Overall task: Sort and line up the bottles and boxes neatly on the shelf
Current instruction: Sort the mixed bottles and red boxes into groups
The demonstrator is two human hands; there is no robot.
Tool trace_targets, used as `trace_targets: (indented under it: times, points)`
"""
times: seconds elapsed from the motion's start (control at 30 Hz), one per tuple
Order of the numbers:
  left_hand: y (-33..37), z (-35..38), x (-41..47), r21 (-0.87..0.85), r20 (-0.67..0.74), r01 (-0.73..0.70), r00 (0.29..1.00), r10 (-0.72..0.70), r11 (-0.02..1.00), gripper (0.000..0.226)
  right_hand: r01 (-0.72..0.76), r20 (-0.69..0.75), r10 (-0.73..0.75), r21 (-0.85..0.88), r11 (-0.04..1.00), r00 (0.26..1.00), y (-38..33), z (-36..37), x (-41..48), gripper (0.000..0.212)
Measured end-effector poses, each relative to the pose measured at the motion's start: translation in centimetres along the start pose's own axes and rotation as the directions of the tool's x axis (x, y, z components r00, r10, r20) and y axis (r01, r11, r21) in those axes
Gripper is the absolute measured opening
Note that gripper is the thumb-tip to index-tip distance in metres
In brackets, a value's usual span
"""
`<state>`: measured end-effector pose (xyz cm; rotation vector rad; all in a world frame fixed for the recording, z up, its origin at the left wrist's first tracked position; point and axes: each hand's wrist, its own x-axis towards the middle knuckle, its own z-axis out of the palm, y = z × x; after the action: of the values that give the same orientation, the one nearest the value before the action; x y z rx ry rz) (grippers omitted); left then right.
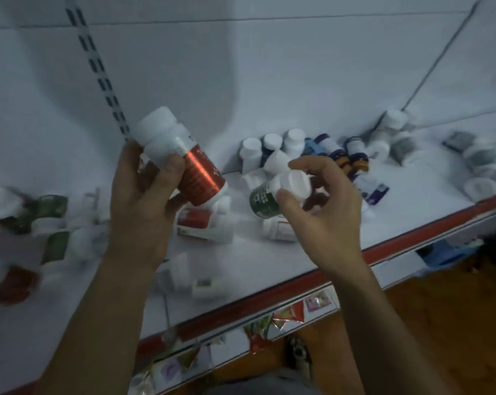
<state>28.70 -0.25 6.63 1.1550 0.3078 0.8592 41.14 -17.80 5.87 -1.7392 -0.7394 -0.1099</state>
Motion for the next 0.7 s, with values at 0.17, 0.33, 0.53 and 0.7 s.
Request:
trace_targets:
  times: [0.17,0.33,0.53,0.7]
  points:
    - [-4.7,10.1,1.3,0.062,0.122,0.072,0.989,-0.079,0.995,0.04,0.024,-0.15,-0.03,-0.047,0.999,0.988,4.0,-10.4,2.8,0.027]
    - [-9.3,18.3,2.5,0.189,0.178,0.004,0.983,-0.038,0.982,0.056,-0.05,-0.114,0.034,-0.138,0.989,0.993,10.1,-18.8,6.1,0.031]
    - [-13.7,26.1,2.5,0.595,0.367,-0.133,0.922,-0.121,0.793,0.061,-0.085,0.008,0.09,-0.256,0.963,0.996,17.3,-24.2,9.6,0.037]
    - [-16.4,31.2,2.3,0.798,0.412,-0.269,0.896,-0.162,0.539,0.061,-0.062,0.15,0.115,-0.319,0.946,0.982,20.9,-26.1,13.0,0.038]
